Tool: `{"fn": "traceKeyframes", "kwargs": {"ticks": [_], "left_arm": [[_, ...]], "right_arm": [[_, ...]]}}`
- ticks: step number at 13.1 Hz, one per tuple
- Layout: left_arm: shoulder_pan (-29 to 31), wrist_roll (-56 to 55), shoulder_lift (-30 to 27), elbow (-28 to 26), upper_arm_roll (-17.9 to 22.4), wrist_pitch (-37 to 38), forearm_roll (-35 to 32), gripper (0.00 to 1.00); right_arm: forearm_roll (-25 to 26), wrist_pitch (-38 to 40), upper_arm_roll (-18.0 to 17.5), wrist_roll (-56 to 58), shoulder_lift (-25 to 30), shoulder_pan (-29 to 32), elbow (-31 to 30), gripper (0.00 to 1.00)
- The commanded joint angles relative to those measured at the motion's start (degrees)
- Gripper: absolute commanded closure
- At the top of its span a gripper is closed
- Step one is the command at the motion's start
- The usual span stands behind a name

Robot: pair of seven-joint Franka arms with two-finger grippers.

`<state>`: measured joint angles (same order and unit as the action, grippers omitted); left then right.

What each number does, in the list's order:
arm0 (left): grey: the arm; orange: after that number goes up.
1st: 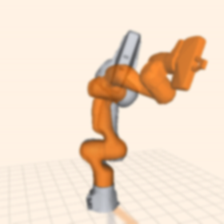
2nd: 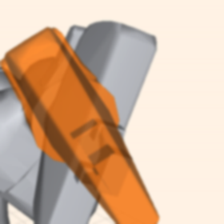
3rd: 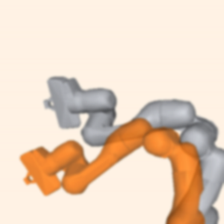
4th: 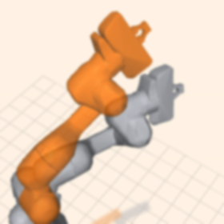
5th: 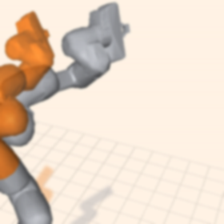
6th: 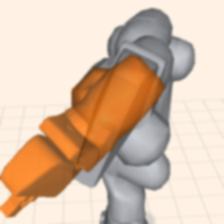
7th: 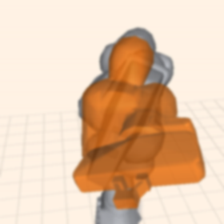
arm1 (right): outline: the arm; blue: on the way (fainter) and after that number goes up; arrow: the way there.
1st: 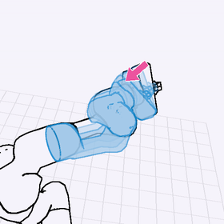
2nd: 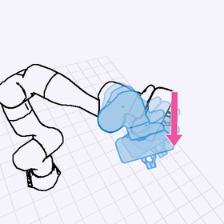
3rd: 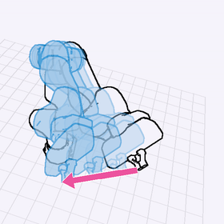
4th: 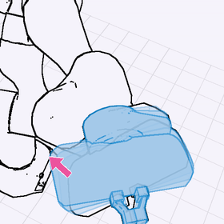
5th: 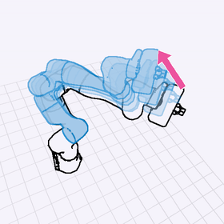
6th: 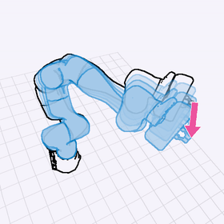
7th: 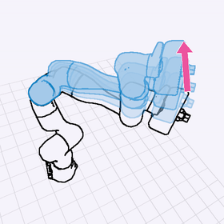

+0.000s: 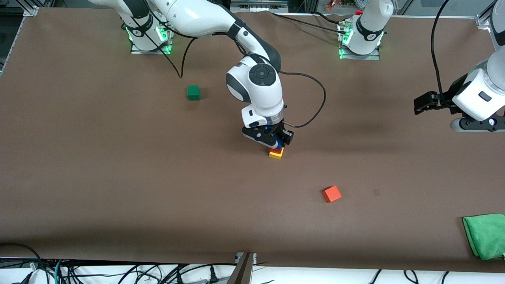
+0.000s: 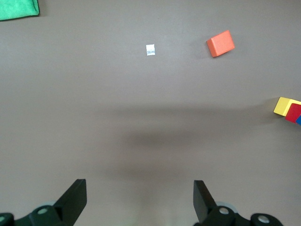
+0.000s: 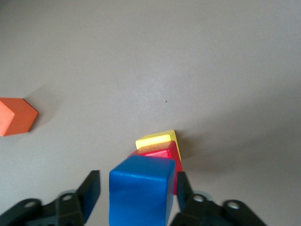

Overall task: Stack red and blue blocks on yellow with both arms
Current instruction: 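Open the right gripper and lift it off the blue cube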

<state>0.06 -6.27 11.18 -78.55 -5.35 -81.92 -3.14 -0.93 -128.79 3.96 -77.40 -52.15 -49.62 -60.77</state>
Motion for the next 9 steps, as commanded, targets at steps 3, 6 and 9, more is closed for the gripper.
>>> {"fn": "traceKeyframes", "kwargs": {"ticks": [3, 6, 9], "left_arm": [[0.38, 1.17, 0.07, 0.32, -0.01, -0.17, 0.68, 0.0], [0.29, 1.08, 0.07, 0.67, -0.01, -0.17, 0.51, 0.0], [0.29, 1.17, 0.16, 1.2, -0.01, -0.08, 0.51, 0.0]], "right_arm": [[0.5, 2.3, 0.53, -0.65, -0.5, 0.4, 2.5, 0.0], [0.06, 11.78, -0.35, 1.62, 3.18, 4.86, 6.45, 0.0], [-2.04, 18.99, -0.27, 12.07, 9.33, 11.45, 6.19, 0.0]]}}
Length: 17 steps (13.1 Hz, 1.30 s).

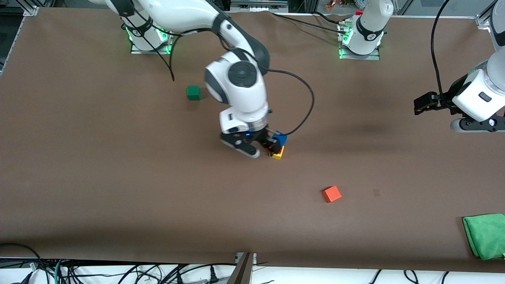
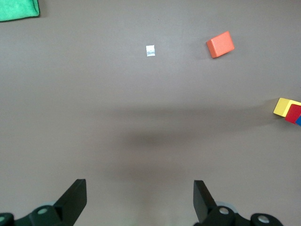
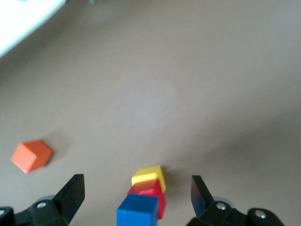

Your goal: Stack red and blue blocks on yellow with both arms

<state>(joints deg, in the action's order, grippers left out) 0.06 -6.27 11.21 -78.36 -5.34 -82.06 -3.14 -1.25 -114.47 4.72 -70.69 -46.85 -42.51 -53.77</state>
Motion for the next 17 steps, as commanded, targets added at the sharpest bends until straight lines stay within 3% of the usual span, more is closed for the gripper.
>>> {"fn": "traceKeyframes", "kwargs": {"ticks": [1, 5, 7, 9, 12, 17], "left_arm": [[0.29, 0.99, 0.13, 1.01, -0.02, 0.06, 0.51, 0.0], [0.38, 0.73, 0.13, 1.01, -0.02, 0.06, 0.68, 0.0], [0.38, 0.73, 0.13, 1.01, -0.02, 0.06, 0.59, 0.0], [0.38, 0.73, 0.13, 1.01, -0.02, 0.06, 0.59, 0.0], [0.29, 0.73, 0.13, 1.01, -0.02, 0.06, 0.59, 0.0], [0.29, 0.73, 0.13, 1.01, -0.02, 0.06, 0.51, 0.0]], "right_arm": [[-4.0, 7.57, -0.68, 9.04, 6.49, 7.33, -1.5, 0.0], [-10.15, 21.9, -0.42, 36.19, 15.97, 19.89, -6.76, 0.0], [-10.44, 23.15, 0.72, 45.51, 25.62, 23.78, -17.27, 0.0], [-9.65, 23.07, 4.4, 50.46, 34.42, 23.79, -27.57, 0.0], [-4.66, 19.57, 5.65, 53.98, 44.45, 23.79, -39.97, 0.0], [-2.88, 18.58, 7.75, 62.32, 46.86, 23.88, -41.85, 0.0]]}}
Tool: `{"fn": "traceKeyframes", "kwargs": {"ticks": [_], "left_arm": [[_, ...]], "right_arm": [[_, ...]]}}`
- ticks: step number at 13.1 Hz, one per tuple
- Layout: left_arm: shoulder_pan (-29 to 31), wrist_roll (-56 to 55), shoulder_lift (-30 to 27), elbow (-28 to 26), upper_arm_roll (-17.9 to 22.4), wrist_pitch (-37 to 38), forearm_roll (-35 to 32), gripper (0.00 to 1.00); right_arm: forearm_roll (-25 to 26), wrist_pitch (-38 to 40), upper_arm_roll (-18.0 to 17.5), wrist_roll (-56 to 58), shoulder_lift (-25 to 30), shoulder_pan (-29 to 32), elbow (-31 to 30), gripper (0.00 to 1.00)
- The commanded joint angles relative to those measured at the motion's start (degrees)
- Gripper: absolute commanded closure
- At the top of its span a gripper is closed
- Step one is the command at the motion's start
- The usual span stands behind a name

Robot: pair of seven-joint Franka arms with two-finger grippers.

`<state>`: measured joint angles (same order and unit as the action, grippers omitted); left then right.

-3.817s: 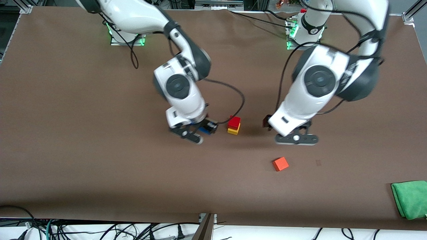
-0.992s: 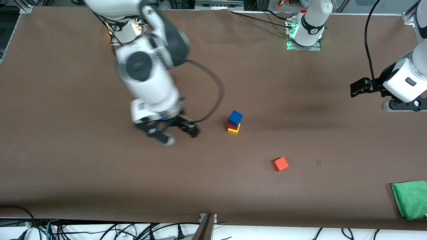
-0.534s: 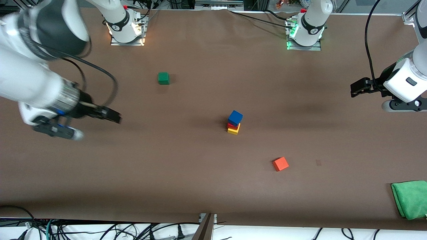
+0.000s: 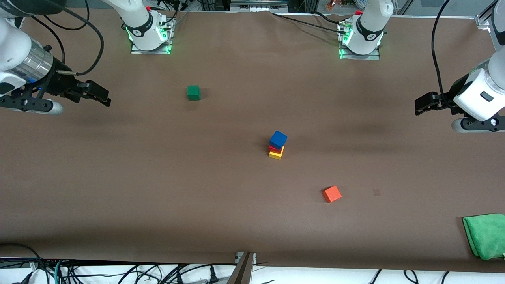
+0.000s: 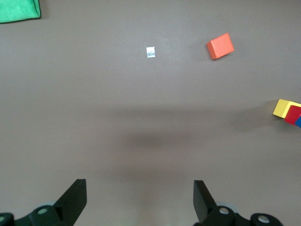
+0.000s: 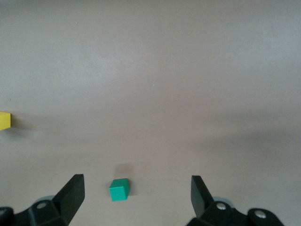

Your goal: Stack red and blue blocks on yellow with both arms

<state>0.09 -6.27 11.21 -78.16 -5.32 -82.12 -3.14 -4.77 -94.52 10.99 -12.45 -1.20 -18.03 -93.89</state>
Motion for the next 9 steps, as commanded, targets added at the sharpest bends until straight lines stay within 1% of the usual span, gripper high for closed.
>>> {"fn": "traceKeyframes", "kwargs": {"ticks": [1, 3, 6, 9], "left_arm": [[0.26, 0.73, 0.13, 0.82, -0.05, 0.12, 0.59, 0.0], [0.26, 0.73, 0.13, 0.82, -0.05, 0.12, 0.59, 0.0], [0.35, 0.73, 0.13, 0.82, -0.05, 0.12, 0.59, 0.0], [0.35, 0.73, 0.13, 0.91, -0.05, 0.12, 0.68, 0.0]], "right_arm": [[1.16, -1.37, 1.58, 4.97, 1.2, -0.6, -1.65, 0.0], [3.53, -0.93, 1.4, 7.95, 0.94, -0.69, -1.12, 0.0], [3.36, -0.75, 1.58, 11.3, 0.41, -0.51, 0.11, 0.0], [3.36, -0.23, 1.58, 12.1, 0.49, -0.51, 0.64, 0.0]]}}
